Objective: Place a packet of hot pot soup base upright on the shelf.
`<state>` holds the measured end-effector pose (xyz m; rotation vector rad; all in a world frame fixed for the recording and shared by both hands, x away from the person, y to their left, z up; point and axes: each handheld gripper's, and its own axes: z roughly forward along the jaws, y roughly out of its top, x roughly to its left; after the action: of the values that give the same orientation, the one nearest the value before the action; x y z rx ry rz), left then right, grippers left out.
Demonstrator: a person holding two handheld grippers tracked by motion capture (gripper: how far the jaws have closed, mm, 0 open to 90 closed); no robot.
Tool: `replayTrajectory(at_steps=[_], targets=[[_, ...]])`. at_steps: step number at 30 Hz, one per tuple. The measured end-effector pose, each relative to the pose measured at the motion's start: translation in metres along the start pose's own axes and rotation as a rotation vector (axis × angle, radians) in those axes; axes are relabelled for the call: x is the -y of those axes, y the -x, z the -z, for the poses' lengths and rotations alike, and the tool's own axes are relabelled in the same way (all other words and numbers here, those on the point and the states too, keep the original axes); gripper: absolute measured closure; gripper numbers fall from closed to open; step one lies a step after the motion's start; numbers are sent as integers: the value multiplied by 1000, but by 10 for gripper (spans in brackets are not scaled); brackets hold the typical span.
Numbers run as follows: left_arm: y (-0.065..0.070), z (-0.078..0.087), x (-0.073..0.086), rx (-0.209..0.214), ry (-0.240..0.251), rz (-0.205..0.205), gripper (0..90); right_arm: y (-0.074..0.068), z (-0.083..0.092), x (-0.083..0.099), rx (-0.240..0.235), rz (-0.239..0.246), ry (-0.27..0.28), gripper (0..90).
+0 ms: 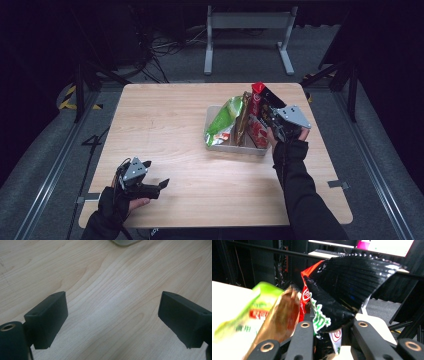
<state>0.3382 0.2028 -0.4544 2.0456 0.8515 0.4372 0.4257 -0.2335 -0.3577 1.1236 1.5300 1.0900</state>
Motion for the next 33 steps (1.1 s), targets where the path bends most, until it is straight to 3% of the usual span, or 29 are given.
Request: replayTrajectory(at_steps=[2, 14, 27, 33], targets=[[-1, 0, 0, 1, -3, -1, 97, 1, 0, 5, -11, -18, 5, 785], [1, -2, 0, 3, -10, -2, 97, 8, 3, 12, -25, -17, -6, 784], [1, -2, -1, 6, -3, -1, 97, 13, 3, 14, -47, 2, -21, 779], [1, -4, -2, 11, -7, -24, 96, 16, 0, 15, -50, 17, -35, 777]])
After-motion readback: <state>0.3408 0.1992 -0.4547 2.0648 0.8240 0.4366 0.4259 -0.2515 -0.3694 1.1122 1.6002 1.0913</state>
